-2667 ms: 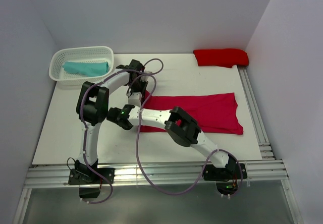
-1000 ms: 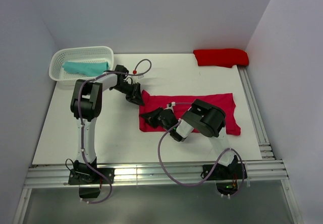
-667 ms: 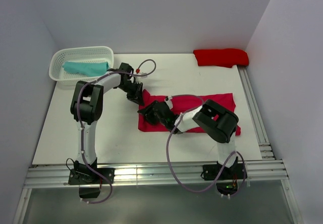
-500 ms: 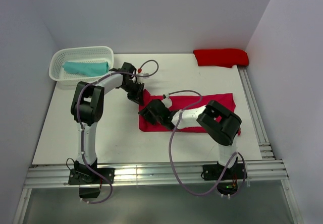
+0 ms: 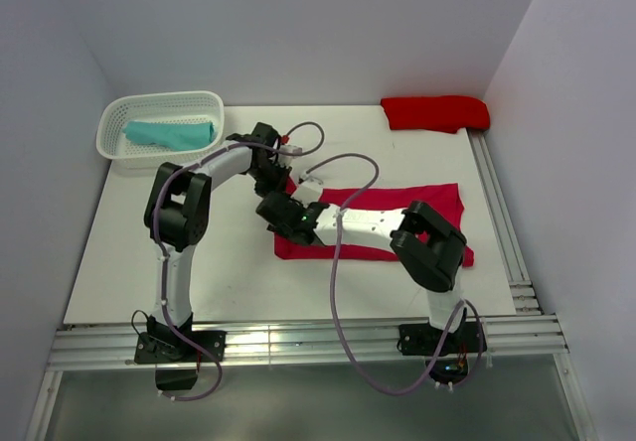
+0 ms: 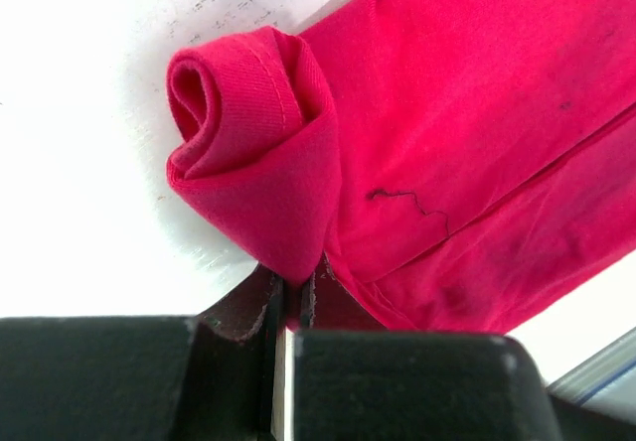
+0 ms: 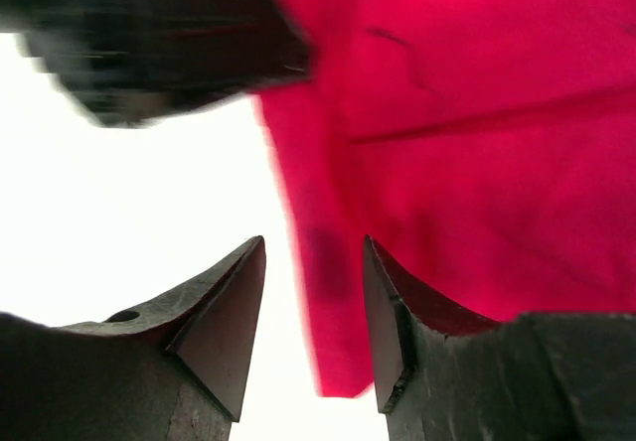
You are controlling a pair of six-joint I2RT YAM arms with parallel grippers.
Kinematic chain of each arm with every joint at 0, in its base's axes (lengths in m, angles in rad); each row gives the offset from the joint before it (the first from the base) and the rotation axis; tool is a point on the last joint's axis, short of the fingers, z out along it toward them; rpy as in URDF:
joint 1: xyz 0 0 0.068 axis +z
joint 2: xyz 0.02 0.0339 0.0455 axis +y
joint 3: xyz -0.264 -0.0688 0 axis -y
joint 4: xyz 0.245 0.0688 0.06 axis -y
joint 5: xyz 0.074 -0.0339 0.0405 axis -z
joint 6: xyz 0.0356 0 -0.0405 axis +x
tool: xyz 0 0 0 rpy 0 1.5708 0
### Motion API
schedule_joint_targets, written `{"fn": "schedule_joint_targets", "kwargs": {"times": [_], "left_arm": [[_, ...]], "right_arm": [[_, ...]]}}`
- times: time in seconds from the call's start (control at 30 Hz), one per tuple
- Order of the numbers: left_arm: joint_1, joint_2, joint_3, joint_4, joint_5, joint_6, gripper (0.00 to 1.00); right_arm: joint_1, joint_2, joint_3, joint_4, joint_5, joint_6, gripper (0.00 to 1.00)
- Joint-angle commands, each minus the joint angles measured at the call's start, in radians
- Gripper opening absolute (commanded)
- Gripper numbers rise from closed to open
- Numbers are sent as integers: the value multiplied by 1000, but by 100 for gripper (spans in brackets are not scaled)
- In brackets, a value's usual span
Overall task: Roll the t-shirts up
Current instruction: Roll the tshirt
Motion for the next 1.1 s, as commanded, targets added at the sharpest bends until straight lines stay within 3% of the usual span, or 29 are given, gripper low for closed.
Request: {"fn": "schedule_joint_targets", "kwargs": {"times": [0.0,0.33,1.07], "left_arm": [[-26,2,31,-27,-80,14,0],[-50,23,86,-64,-99,3,0],[-66,77,164,-101,-125,-17,0]], "right_arm": [[25,57,129,-133,133,-87,50],[62,227,359,-275,202,-151,47],[167,381,484,-642,239,43,47]]}}
